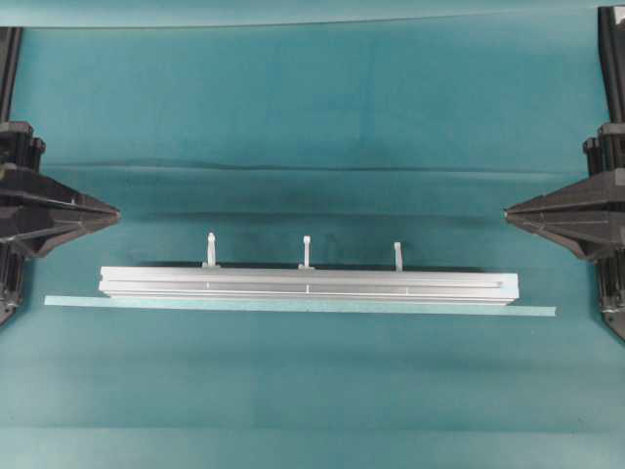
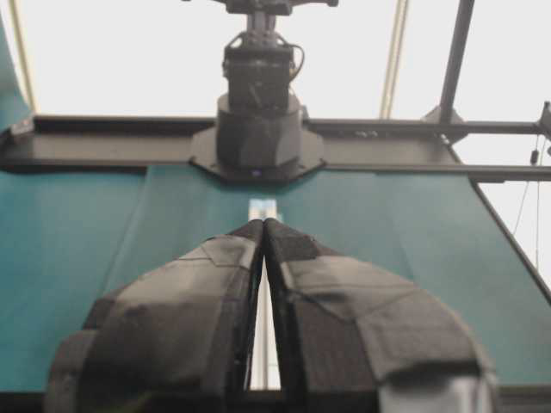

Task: Lift the large metal rail with both hands.
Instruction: 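Move both grippers down toward the two ends of the silver rail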

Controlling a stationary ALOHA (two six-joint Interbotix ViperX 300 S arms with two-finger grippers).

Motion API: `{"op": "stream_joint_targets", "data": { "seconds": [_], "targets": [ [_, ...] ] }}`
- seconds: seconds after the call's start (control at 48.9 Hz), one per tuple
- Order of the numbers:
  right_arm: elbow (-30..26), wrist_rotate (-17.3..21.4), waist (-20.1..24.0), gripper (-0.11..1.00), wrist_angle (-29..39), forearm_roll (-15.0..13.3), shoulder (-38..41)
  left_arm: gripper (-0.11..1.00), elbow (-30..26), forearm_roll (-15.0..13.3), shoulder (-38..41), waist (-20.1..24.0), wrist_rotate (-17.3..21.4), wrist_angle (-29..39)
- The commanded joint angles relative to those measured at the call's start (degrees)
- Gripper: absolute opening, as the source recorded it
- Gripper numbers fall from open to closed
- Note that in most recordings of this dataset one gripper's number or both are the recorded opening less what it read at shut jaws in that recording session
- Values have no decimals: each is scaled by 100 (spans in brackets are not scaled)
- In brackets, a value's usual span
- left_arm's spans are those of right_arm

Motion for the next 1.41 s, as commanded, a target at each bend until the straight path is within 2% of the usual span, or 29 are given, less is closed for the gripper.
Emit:
{"op": "stream_joint_targets", "data": {
  "seconds": [0.0, 0.061, 0.143, 0.327, 0.572, 0.695, 0.838, 0.96, 1.185, 1.287, 1.389],
  "targets": [
    [-70, 44, -26, 11, -35, 62, 26, 14, -281, 35, 44, -35, -246, 123],
    [-158, 88, -35, 14, 211, 299, 44, 13, -369, 35, 132, -18, -422, 387],
    [-316, 193, -79, 2, 782, 475, 88, 3, -519, 70, 237, -18, -606, 861],
    [-765, 439, -193, 0, 2241, 492, 316, -1, -967, 97, 448, -18, -606, 2136],
    [-1204, 1116, -255, 0, 3946, 483, 1002, -1, -1494, 97, 932, -26, -650, 3674],
    [-1380, 1143, -255, 0, 4368, 483, 1441, -1, -1696, 97, 1318, -26, -633, 4271],
    [-1652, 1125, -246, 0, 4746, 483, 2048, -1, -1890, 97, 1740, -44, -624, 4623],
    [-1978, 1116, -246, 0, 5361, 457, 2619, -1, -2153, 97, 2145, -62, -677, 4983],
    [-2522, 1081, -229, 0, 6425, 316, 3375, -1, -2707, 97, 2997, -62, -580, 6293],
    [-2628, 1046, -141, 0, 6636, 290, 3612, -1, -2804, 114, 3226, -53, -501, 6407],
    [-2593, 914, 26, 0, 6495, 290, 3771, -1, -2830, 114, 3340, -53, -360, 6398]
  ]
}}
